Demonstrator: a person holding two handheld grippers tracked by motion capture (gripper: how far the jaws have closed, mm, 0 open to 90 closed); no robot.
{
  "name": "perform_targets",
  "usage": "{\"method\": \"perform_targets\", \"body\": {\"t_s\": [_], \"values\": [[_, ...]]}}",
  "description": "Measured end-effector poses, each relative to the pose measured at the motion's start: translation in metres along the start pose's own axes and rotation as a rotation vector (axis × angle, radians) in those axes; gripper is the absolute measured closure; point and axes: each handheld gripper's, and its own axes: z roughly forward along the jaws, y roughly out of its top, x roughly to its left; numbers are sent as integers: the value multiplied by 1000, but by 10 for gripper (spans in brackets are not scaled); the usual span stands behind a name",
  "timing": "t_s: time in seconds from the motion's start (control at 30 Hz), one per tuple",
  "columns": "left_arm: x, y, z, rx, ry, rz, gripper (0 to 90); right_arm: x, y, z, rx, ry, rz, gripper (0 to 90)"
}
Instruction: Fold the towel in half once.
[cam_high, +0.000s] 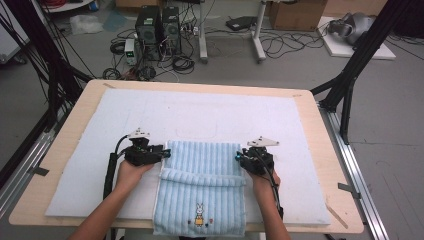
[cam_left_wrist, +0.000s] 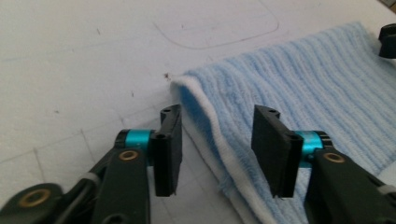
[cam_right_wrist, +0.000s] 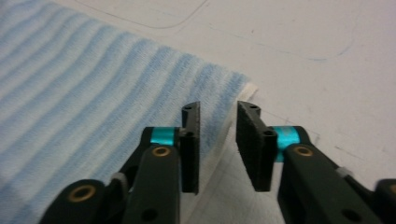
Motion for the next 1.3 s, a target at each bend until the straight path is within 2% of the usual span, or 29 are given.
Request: {"method": "perform_targets", "body": {"t_s": [0.1,0.13,0.17,0.23,0.3,0.33,0.37,0.43,0.47,0.5,0.53,0.57,0.63,0.77,0.83,0.97,1.03,1.13,1.17,1.3], "values": [[-3,0,0,11,-20,9,501,2,-1,4,34,13,-7,592],[-4,-1,1,17,-26,24,530,3,-2,6,45,18,-5,571],[-6,-1,1,18,-13,48,541,4,-2,8,48,26,-2,569],[-10,-3,1,18,21,82,617,4,-2,9,50,36,-12,573],[-11,-5,2,8,40,80,729,2,-3,8,51,49,0,598],[-10,-5,2,20,12,63,791,2,-3,8,51,48,8,615],[-11,-5,3,21,8,42,848,2,-4,8,50,47,12,638],[-12,-5,3,23,16,60,857,2,-4,7,53,46,13,738],[-12,-5,3,21,13,53,859,3,-4,7,54,50,2,821],[-10,-4,3,24,6,44,860,4,-4,7,55,66,-3,844],[-9,-4,3,20,-3,28,861,7,-3,8,54,50,-37,852],[-8,-3,3,18,-7,19,862,8,-3,7,58,44,-46,855],[-6,-1,5,13,-8,16,862,7,-2,7,59,55,-32,860],[-4,7,7,20,-16,33,862,6,3,9,38,21,-49,861],[-2,13,8,-5,-12,43,862,4,7,10,29,15,-53,861],[3,27,13,-19,-1,44,862,-3,18,16,18,7,-42,861],[7,32,15,-56,1,45,862,-7,24,21,11,8,-39,861],[13,41,21,-47,8,52,862,-12,35,26,-13,7,-13,860],[16,43,22,-62,7,55,861,-14,39,28,-13,-4,-21,861],[21,53,27,-71,13,45,860,-17,51,36,-9,-34,-43,861]]}}
